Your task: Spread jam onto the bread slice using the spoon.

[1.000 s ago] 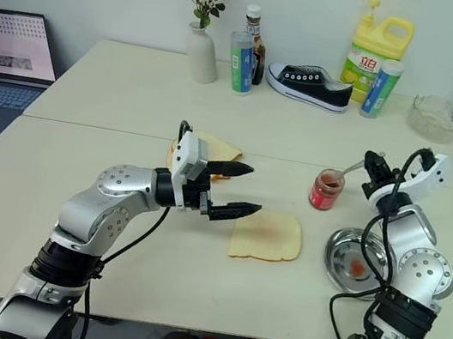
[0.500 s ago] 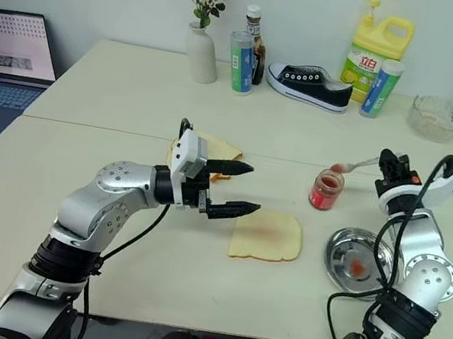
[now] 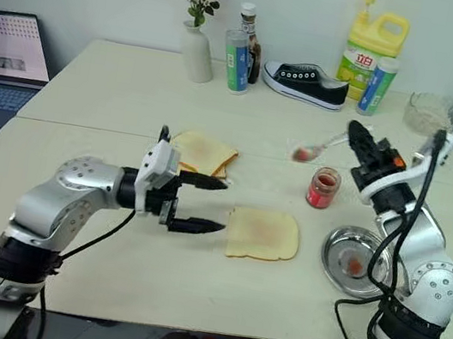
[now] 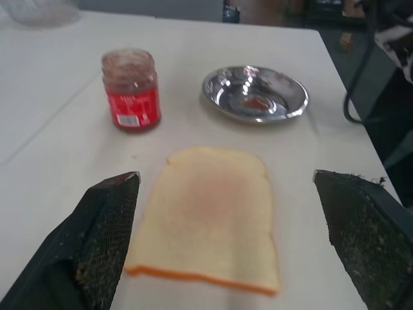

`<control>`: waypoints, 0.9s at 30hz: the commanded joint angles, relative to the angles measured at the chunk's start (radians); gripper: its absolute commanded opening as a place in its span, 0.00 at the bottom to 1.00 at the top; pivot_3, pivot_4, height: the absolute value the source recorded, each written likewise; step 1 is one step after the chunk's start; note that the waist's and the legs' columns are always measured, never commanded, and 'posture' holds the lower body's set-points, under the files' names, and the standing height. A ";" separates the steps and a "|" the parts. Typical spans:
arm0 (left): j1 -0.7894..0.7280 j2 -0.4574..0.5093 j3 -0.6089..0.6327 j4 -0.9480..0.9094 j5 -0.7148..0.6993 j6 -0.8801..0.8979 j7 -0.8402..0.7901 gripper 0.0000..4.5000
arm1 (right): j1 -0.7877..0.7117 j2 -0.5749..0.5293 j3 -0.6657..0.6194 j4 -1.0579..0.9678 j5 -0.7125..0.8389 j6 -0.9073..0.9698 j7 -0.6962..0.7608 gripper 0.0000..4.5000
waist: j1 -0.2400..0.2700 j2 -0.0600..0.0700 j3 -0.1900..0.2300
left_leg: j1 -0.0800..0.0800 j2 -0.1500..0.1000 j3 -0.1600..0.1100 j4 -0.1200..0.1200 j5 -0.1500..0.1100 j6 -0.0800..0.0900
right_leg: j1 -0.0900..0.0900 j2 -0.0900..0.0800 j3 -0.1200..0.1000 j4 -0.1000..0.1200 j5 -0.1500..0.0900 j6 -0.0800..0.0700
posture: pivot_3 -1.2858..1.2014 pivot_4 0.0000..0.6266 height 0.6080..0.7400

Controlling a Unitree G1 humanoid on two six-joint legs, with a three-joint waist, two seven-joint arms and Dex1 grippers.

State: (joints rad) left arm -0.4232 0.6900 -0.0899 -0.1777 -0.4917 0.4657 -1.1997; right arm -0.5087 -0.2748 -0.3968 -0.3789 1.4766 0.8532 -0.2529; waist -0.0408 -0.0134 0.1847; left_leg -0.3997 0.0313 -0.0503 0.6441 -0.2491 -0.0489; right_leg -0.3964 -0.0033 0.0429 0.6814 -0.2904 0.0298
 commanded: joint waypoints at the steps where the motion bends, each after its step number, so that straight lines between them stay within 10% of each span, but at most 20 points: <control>1: 0.065 0.051 0.062 -0.090 -0.050 0.016 -0.020 1.00 | 0.039 -0.018 0.099 -0.097 -0.011 0.007 0.051 0.00 | 0.000 0.000 0.000 | 0.000 0.000 0.000 0.000 0.000 0.000 | 0.000 0.000 0.000 0.000 0.000 0.000 | 0.52 0.24 1.00; 12: 0.224 0.077 0.113 -0.203 -0.062 0.031 0.056 1.00 | 0.167 -0.147 0.381 -0.147 -0.424 -0.079 0.393 0.00 | 0.010 0.000 0.000 | 0.000 0.000 0.000 0.001 0.000 0.000 | 0.000 0.000 -0.001 0.000 0.000 0.000 | 0.52 0.24 1.00; 27: 0.216 0.064 0.094 -0.217 -0.073 0.044 0.096 1.00 | 0.218 -0.181 0.411 -0.153 -0.690 -0.155 0.550 0.00 | 0.010 -0.001 0.000 | 0.000 0.000 0.000 0.001 0.000 0.000 | 0.000 0.000 -0.001 0.000 0.000 0.000 | 0.52 0.24 1.00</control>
State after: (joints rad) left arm -0.1966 0.7573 0.0030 -0.3667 -0.5481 0.5162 -1.1028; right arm -0.2867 -0.4575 0.0319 -0.4952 0.7954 0.7196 0.2827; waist -0.0312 -0.0140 0.1849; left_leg -0.3995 0.0310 -0.0502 0.6449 -0.2491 -0.0490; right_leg -0.3966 -0.0033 0.0420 0.6814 -0.2905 0.0300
